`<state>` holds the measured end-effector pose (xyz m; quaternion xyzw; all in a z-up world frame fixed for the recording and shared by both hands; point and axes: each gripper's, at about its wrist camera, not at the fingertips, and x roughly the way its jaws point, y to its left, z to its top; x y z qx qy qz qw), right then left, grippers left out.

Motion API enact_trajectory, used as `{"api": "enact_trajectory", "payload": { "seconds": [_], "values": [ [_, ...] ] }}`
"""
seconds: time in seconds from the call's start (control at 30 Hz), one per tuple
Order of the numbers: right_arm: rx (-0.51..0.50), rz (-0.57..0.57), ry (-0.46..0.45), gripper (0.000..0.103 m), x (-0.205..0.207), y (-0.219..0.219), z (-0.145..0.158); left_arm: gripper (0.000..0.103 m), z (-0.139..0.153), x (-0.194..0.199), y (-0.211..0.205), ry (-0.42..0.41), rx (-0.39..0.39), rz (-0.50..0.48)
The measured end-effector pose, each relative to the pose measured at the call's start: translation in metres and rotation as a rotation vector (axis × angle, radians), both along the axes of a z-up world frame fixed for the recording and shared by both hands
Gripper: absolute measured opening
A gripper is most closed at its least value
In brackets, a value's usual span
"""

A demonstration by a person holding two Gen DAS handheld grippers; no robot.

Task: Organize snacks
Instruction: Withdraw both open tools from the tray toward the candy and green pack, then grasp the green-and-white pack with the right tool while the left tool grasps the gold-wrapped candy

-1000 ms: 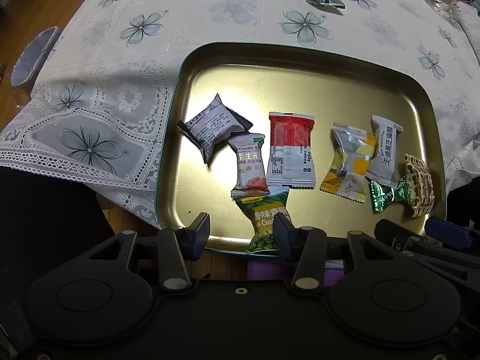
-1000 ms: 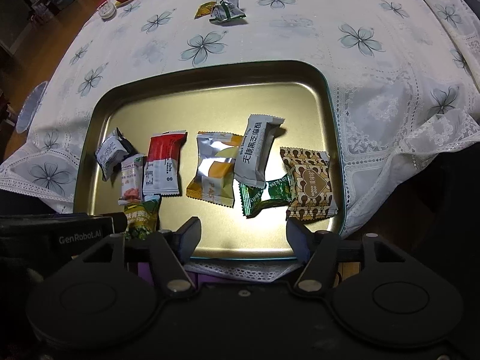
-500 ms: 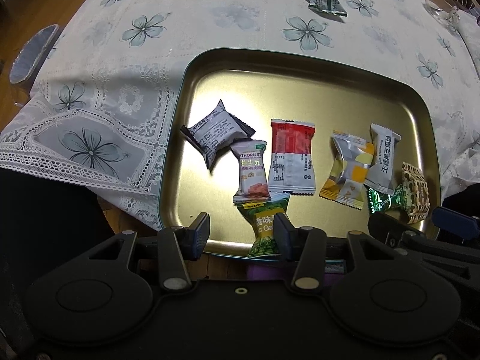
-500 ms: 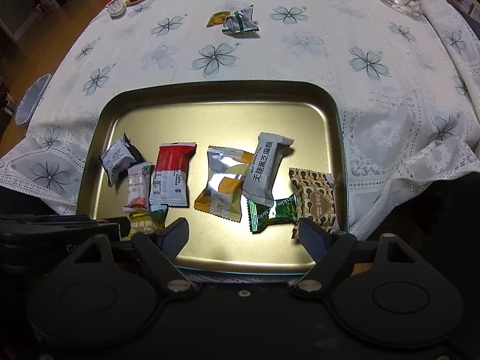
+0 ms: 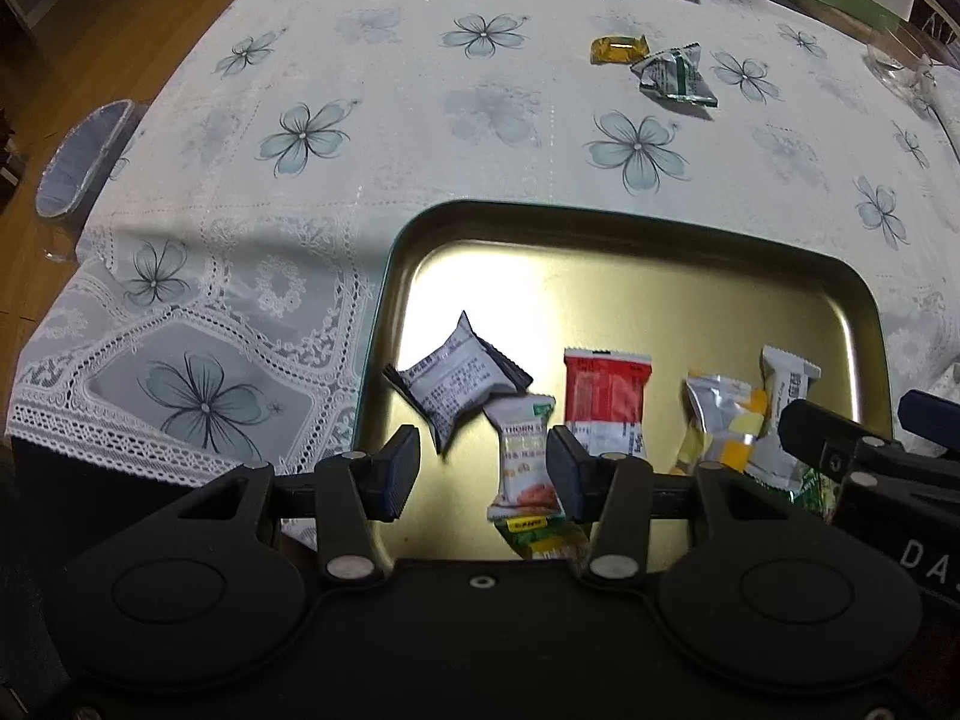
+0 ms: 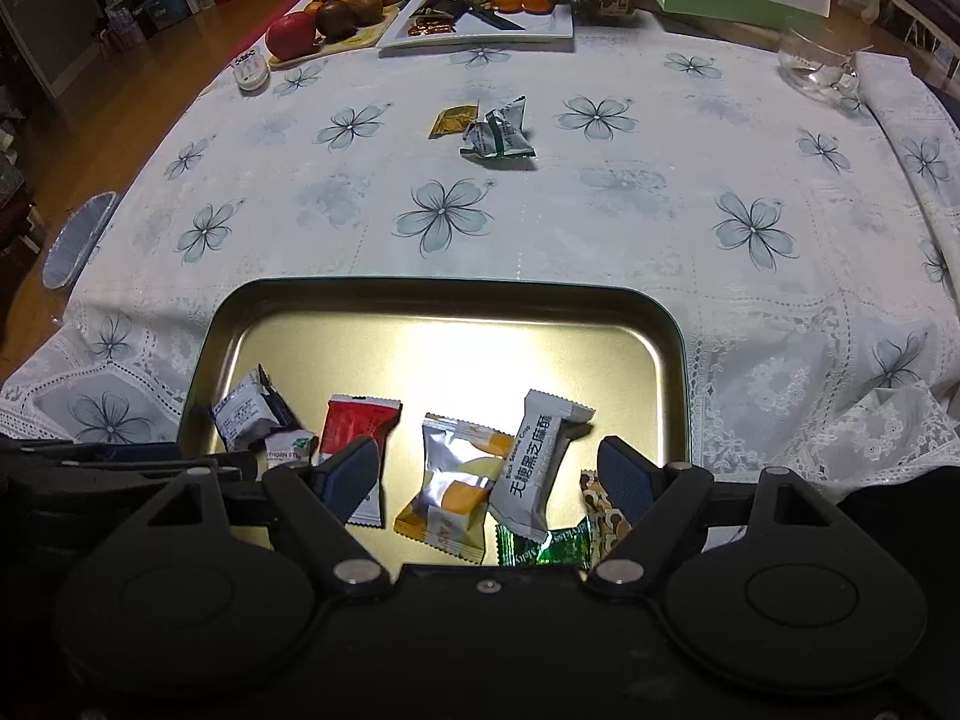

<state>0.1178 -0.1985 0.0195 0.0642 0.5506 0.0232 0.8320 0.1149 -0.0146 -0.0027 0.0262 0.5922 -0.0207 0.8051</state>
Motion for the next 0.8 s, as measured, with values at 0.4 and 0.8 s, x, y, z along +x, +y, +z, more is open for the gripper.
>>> {"api": "enact_trajectory", "payload": {
  "seconds": [0.4,0.8],
  "values": [
    [0.045,-0.068,0.031,0.073,0.07,-0.019,-0.019,0.054,-0.011,0.068,-0.002,0.052,-0.042,-0.035],
    [0.104,-0.088,0.009,0.064,0.183,-0.023,-0.047,0.054,-0.025,0.149,-0.006,0.099,-0.107,-0.059]
  ]
}}
